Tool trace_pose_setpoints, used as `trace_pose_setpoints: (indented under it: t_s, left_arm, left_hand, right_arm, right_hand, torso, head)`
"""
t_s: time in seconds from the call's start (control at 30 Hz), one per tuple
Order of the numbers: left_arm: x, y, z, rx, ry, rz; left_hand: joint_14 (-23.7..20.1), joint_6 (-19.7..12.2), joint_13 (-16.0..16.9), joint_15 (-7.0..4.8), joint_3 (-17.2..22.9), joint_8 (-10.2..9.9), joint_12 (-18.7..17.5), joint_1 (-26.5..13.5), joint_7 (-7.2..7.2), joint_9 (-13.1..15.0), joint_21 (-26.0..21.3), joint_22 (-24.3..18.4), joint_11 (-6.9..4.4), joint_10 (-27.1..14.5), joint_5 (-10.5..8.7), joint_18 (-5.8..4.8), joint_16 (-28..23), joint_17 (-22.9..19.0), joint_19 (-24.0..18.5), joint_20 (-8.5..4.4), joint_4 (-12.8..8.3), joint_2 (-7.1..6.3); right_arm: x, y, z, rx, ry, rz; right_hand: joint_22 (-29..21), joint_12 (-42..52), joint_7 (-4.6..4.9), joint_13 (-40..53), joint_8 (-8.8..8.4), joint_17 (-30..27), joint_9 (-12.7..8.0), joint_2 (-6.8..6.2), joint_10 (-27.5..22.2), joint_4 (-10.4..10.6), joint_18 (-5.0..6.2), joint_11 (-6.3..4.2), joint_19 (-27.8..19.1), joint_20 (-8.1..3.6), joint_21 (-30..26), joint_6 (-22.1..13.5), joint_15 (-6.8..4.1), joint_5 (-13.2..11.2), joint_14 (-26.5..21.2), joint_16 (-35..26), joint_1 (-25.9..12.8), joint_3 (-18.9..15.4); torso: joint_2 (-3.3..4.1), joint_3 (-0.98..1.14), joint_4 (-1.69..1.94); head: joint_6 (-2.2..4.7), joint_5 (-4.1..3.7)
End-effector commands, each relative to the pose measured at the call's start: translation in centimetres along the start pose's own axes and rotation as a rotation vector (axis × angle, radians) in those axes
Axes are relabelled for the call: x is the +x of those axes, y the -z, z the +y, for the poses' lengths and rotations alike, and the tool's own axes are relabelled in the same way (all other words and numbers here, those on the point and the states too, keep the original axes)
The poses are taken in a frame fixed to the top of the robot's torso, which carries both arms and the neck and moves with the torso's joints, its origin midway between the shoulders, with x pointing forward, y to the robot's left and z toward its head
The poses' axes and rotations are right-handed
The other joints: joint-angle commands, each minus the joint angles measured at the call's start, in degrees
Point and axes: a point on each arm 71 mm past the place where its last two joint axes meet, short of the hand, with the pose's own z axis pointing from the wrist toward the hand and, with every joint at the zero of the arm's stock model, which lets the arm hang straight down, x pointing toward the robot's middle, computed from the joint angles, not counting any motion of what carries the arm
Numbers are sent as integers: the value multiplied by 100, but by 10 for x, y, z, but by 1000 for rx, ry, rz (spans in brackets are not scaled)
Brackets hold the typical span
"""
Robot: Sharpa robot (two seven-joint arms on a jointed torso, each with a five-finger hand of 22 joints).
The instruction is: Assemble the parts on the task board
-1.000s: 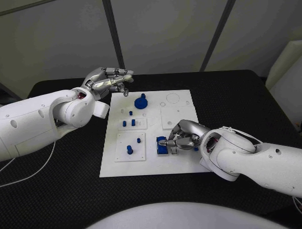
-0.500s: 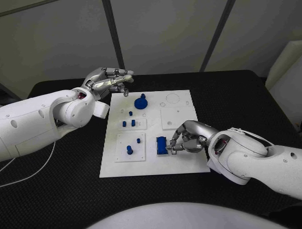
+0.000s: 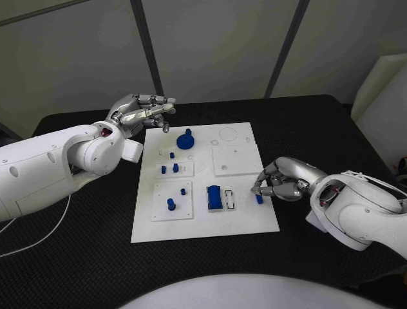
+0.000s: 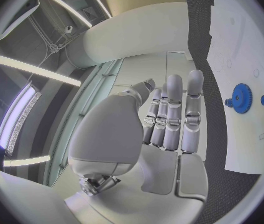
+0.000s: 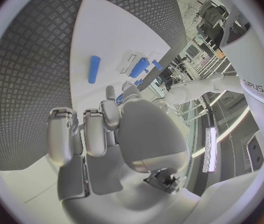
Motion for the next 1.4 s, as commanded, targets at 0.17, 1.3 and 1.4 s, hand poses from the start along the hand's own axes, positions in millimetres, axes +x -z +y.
trace_pose_setpoints:
  t_s: [0.17,1.3,1.4]
  left_arm:
    - [1,1,0,4,6,8]
    - [1,3,1,2,8,13]
    - [1,3,1,2,9,13]
  left_hand:
    - [-34,-11,-6,-6,-19,39,20,-13,26,-6,-36,-5,5,-42,20,291,-14,-5,-21,22,-2,43]
    - [-38,-12,-6,-8,-19,43,26,4,23,-5,-44,-13,3,-44,20,291,-13,-12,-18,22,-15,40]
    - [-39,-12,-7,-9,-18,43,27,12,23,-5,-46,-15,3,-46,20,291,-13,-13,-17,22,-21,38]
  right_arm:
    - [-5,3,-14,63,109,-4]
    - [13,-22,-3,72,265,45]
    - [17,-24,-2,66,302,69]
  right_hand:
    - [1031,-76,-32,-66,-141,-14,-143,-68,9,136,-67,-18,176,34,-34,264,8,-74,342,-36,42,-12]
    - [986,-141,-25,-72,-235,55,-180,-367,-10,378,-52,-1,136,43,-86,353,20,-365,354,-15,-391,-457]
    - [990,-124,-29,-53,-213,60,-163,-365,-12,339,-53,-6,139,40,-85,362,16,-345,354,-13,-278,-443]
  torso:
    - [14,10,-8]
    - [3,-5,11]
    - [2,-7,12]
  head:
    - [25,-87]
    - [-21,-150]
    - [-26,-142]
